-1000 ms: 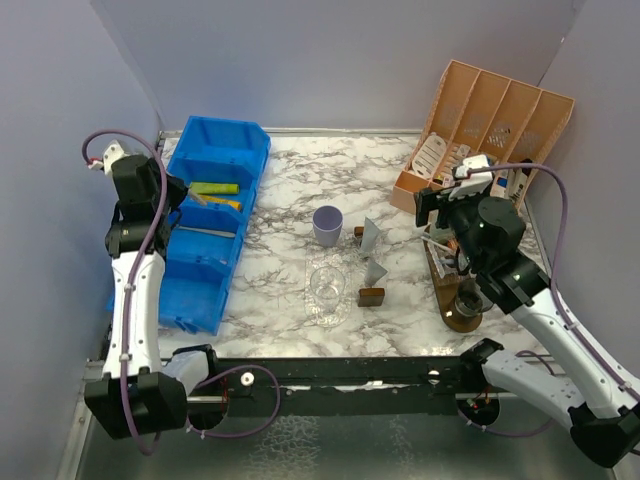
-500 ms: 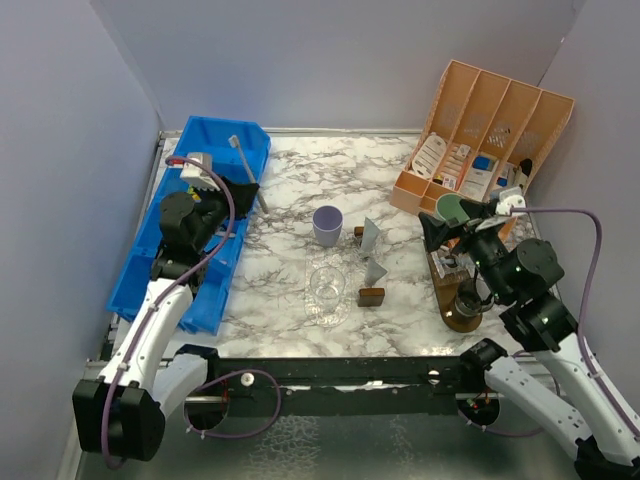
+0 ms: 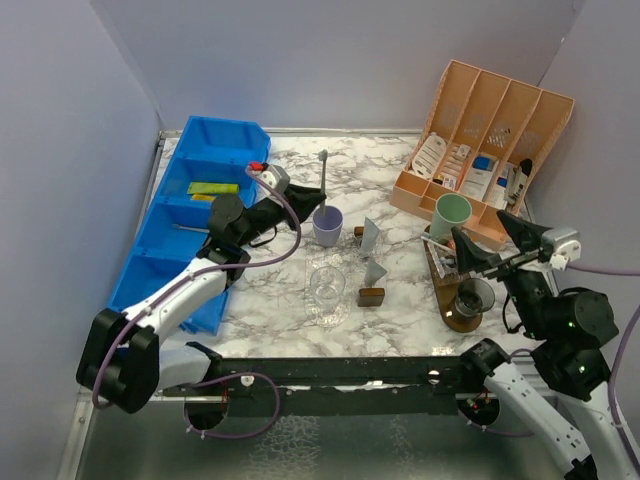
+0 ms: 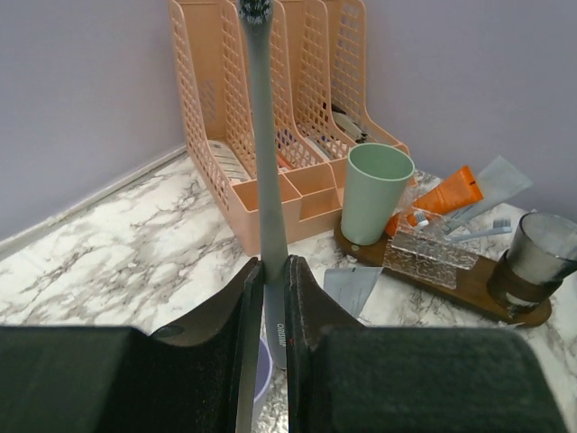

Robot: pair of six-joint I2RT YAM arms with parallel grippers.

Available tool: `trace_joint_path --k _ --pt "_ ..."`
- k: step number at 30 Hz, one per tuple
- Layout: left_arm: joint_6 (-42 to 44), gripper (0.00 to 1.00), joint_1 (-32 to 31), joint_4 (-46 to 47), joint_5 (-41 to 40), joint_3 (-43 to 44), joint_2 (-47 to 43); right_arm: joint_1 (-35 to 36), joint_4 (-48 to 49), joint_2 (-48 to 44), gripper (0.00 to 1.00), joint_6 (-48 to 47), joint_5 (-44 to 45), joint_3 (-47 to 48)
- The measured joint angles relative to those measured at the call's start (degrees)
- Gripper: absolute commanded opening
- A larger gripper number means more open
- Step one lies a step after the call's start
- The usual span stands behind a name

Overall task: Prepare toiletry sets of a toothbrush and toothpaste on the tray
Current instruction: Place the toothbrush in the cup.

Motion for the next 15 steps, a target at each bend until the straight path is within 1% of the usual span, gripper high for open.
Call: trace_joint_path --k 3,9,15 --pt "1.33 0.00 -0.83 5.92 1.09 -0.76 4.59 0.00 -0.98 -2.47 0.95 -2.10 0.87 0.48" --pt "3.61 0.00 -1.01 18.08 1.90 -2.49 14.67 0.00 -6.16 -3.37 0.95 -4.92 2.12 1.90" --pt "3.06 0.00 -1.01 30.14 1.88 -3.10 24.39 0.00 -10.34 -5.66 0.95 -5.51 2.86 2.45"
